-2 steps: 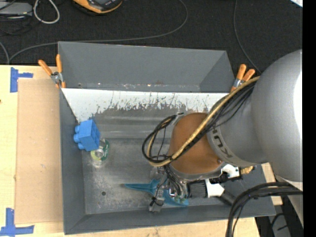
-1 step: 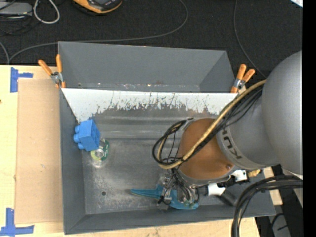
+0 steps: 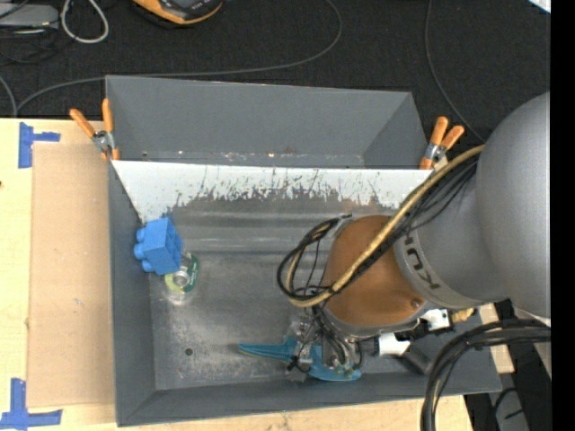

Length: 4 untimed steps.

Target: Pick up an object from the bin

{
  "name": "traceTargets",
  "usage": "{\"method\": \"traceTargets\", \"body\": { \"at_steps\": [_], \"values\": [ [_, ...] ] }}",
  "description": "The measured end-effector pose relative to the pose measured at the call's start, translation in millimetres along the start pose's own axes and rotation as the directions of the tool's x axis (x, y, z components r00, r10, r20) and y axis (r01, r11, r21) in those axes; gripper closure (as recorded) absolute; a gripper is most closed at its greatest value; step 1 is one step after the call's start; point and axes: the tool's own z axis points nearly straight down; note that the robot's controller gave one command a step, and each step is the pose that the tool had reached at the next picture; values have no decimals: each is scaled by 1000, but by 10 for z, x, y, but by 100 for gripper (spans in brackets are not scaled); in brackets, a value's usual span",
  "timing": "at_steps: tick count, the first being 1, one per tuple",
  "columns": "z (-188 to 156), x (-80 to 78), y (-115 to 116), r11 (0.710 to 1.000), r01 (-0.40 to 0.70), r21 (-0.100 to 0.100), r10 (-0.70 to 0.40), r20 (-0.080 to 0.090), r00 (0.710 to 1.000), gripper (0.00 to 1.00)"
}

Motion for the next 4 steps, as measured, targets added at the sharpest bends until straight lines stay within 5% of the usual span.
{"method": "traceTargets", "body": {
  "at_steps": [1,2,3,4],
  "values": [
    [0,-5,-14,1000,-5,0,5,-1,1000,100],
    [-978,-121,114,972,235,0,-235,0,972,100],
    [-2,-1,-173,1000,-5,6,5,-22,1000,100],
    [-329,-24,-97,999,40,6,-40,-23,999,100]
  ]
}}
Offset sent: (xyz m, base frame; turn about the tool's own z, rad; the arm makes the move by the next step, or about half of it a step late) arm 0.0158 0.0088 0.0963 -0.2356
